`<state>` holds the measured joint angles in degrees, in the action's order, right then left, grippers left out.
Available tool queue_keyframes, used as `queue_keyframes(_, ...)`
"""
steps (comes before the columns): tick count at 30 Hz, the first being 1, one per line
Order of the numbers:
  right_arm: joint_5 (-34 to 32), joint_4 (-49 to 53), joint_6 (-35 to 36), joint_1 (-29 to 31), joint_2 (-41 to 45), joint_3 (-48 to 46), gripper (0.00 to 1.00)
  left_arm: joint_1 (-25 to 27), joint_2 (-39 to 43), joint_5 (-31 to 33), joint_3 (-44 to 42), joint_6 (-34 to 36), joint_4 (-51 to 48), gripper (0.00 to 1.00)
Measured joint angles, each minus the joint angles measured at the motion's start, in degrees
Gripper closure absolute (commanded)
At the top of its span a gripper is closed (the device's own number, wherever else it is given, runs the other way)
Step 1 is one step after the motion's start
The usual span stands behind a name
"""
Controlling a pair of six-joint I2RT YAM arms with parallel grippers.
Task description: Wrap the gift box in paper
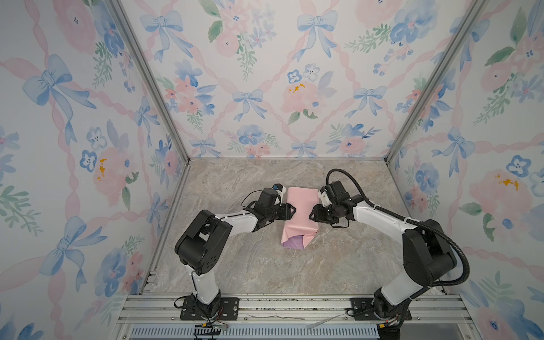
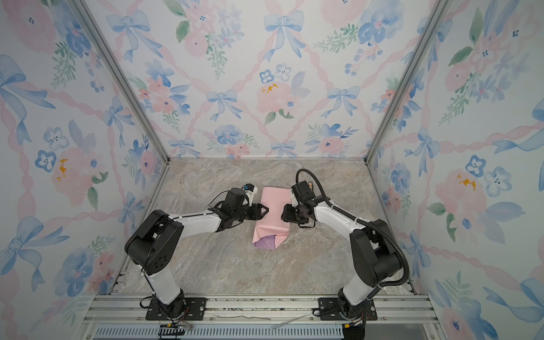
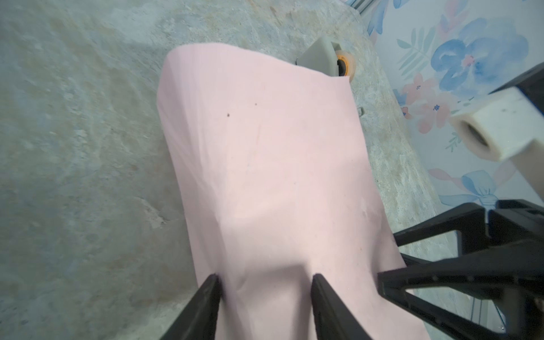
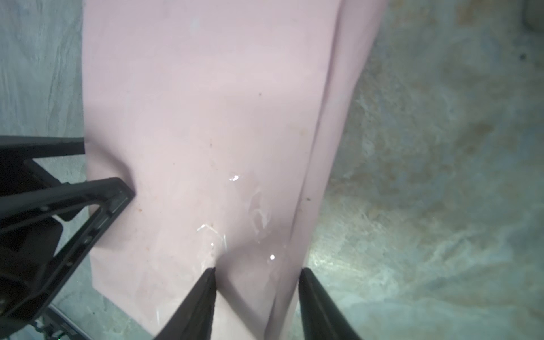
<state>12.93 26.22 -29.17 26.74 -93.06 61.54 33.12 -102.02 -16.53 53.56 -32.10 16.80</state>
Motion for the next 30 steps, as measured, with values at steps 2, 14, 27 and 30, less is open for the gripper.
queue_keyframes(2, -0.98, 1.01, 0.07, -0.35, 1.11, -0.09, 0.4, 0.07, 1.73, 1.03, -1.51, 0.22, -0.04, 0.42)
queue_keyframes(14, 0.92, 1.64, 1.81, -1.2, -1.75, 2.58, 0.56, 1.9, 24.65, 8.87, -21.18, 2.82, 4.48, 0.44)
queue_keyframes(27, 0.81, 0.7, 2.21, -1.2, -3.1, 3.23, 0.61, 7.52, 18.67, 13.11, -26.23, 4.87, 7.87, 0.51)
queue_keyframes(30, 0.83, 0.63, 2.21, -1.18, -3.1, 3.21, 0.62, 8.0, 17.38, 14.25, -26.18, 4.94, 8.7, 0.53)
